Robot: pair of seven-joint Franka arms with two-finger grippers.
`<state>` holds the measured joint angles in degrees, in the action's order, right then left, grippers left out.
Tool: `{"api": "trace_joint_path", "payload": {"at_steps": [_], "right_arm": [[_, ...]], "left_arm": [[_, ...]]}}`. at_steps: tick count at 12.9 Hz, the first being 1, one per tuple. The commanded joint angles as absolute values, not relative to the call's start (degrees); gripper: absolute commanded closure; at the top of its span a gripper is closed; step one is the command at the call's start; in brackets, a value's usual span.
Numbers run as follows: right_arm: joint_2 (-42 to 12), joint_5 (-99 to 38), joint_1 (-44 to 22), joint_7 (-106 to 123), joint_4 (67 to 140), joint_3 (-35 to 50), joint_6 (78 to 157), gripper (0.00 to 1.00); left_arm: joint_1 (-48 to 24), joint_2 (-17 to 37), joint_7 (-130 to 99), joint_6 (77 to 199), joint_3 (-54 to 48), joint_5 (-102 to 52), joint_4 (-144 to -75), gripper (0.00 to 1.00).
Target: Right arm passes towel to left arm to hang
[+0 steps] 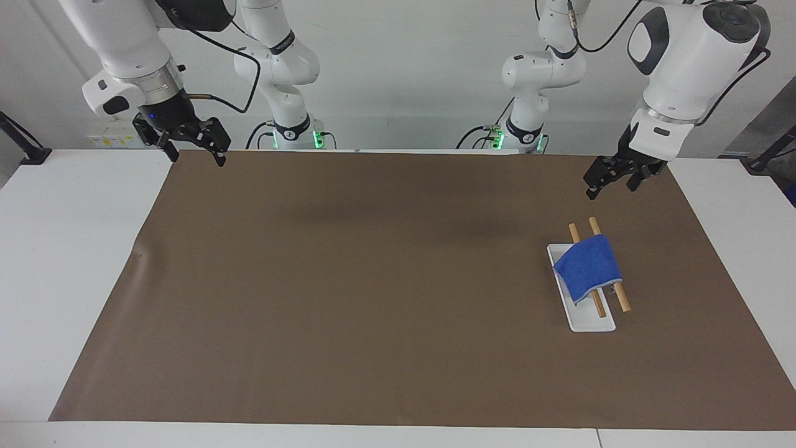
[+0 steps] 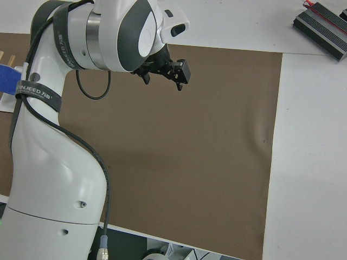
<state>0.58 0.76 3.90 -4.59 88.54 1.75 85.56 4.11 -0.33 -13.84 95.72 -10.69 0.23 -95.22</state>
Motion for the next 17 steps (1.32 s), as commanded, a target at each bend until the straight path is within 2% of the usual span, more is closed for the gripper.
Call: {"api": "trace_joint_path", "payload": {"at_steps": [1,5,8,17], "right_arm": [[1.8,-0.4,4.2,-3.3,89.9,1.7,85.7,0.00],[1.8,-0.4,4.2,-3.3,89.9,1.7,85.7,0.00],[1.8,-0.4,4.2,-3.3,89.9,1.7,85.7,0.00],[1.8,-0.4,4.2,-3.3,90.0,1.7,85.7,0.00]], "left_arm": [[4.7,-0.8,-9.1,94.2,-10.3,2.6,-95.4,0.00],[4.7,-1.4,-7.1,94.0,-10.3,4.7,-96.3,0.00],[3.8,-3.3,-6.6,95.0,-10.5,4.7,-100.4,0.00],[3.8,-3.6,-7.4,95.0,-10.5,4.1,-100.1,0.00]]}}
